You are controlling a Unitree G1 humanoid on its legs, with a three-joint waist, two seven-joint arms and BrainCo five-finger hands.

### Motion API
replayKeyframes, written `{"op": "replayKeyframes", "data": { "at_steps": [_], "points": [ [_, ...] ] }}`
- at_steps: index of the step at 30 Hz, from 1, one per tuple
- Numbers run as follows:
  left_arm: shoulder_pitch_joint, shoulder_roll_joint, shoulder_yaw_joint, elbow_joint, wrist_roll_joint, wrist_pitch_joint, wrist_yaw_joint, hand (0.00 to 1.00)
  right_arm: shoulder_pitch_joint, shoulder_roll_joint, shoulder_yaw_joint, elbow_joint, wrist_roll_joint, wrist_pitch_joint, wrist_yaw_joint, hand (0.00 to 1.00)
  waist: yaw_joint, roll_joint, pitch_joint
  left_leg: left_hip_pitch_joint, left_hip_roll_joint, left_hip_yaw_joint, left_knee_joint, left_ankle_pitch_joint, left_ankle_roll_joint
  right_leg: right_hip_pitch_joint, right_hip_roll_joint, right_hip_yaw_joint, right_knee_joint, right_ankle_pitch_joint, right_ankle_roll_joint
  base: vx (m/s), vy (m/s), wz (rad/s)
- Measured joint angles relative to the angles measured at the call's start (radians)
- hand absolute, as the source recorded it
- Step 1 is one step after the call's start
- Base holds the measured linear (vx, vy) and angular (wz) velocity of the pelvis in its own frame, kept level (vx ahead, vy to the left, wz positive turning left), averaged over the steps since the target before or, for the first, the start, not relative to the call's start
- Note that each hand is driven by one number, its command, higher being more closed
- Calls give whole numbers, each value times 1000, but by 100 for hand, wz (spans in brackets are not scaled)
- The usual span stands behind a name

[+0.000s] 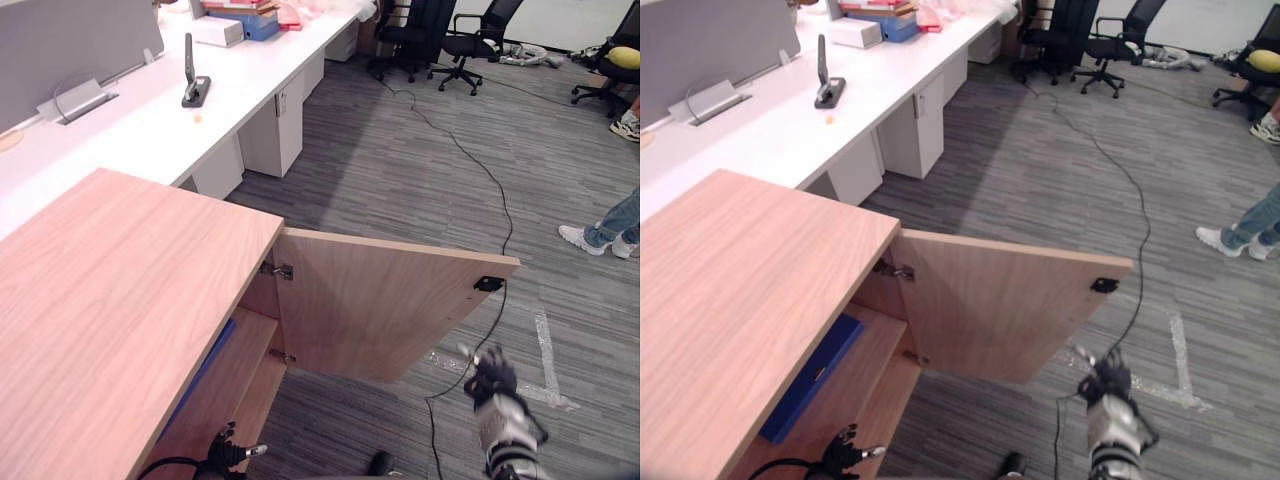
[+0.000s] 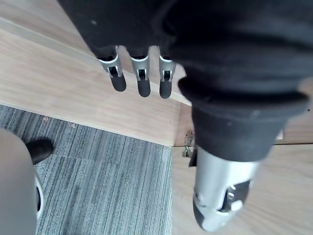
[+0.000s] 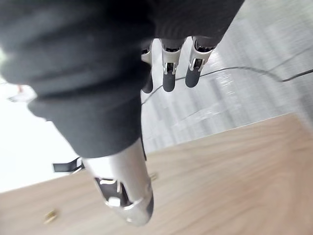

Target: Walk over to the cabinet, pick up the folder, carry it to the office cabinet, place the folder inside the office cabinet, then close the office cabinet door

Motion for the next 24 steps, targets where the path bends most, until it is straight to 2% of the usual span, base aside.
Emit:
{"op": "replayKeyframes", "data": {
  "at_steps": [3,7,8,12,14,16,18,19,21,22,23,24],
  "points": [
    [3,-2,28,0,-31,1,-1,0,-89,-97,48,-21,-60,-9,-6,0,5,8,5,-19,8,-16,20,0,0,1,1,-6,0,-12,14,-4,-28,14],
    [14,-12,72,-8,-62,1,-3,0,-138,-200,170,-22,-111,-12,4,0,11,23,17,-43,23,-42,46,12,-5,2,3,-31,15,-33,8,-4,-26,16],
    [22,-14,90,-11,-74,0,-4,0,-139,-214,198,-22,-117,-12,13,0,10,23,21,-52,29,-54,53,20,-16,2,4,-40,23,-39,3,0,-27,22],
    [38,-16,152,-15,-101,2,-6,0,-148,-244,305,-22,-126,-13,49,0,9,28,39,-84,55,-74,89,24,-22,-2,14,-64,44,-59,-9,-44,-42,19],
    [44,-20,186,-17,-110,1,-6,0,-182,-260,350,-20,-120,-14,56,0,11,36,80,-103,73,-95,128,26,-26,-4,14,-78,77,-83,-16,-118,-72,23],
    [70,-25,196,-21,-110,1,-8,0,-194,-275,379,-20,-117,-17,61,0,11,46,90,-129,88,-120,146,28,-30,-21,19,-91,105,-117,-15,-137,-97,20],
    [99,-36,205,-21,-109,2,-10,0,-208,-283,402,-41,-102,-28,70,0,15,60,93,-155,108,-125,122,40,-45,-58,40,-91,116,-124,-23,-130,-118,6],
    [109,-42,208,-21,-109,5,-10,0,-209,-285,408,-60,-100,-35,73,0,18,65,93,-161,114,-125,89,61,-53,-78,51,-91,115,-125,-23,-149,-151,10],
    [113,-46,215,-23,-111,7,-12,0,-206,-311,438,-90,-100,-40,100,0,16,62,94,-152,113,-131,-34,149,-54,-112,71,-92,89,-126,-30,-140,-158,28],
    [110,-44,219,-26,-112,7,-15,0,-200,-317,440,-102,-100,-40,109,0,16,54,101,-164,112,-125,13,115,-50,-112,70,-101,86,-119,-56,-102,-151,31],
    [107,-47,225,-36,-110,8,-18,0,-166,-342,472,-130,-101,-39,128,0,19,51,102,-236,117,-123,254,3,-31,-112,70,-125,114,-117,-87,-84,-153,34],
    [110,-50,223,-45,-103,7,-18,0,-134,-355,496,-150,-103,-39,145,0,16,54,102,-257,134,-107,278,11,-33,-108,72,-147,142,-134,-89,-77,-145,42]
  ]
}}
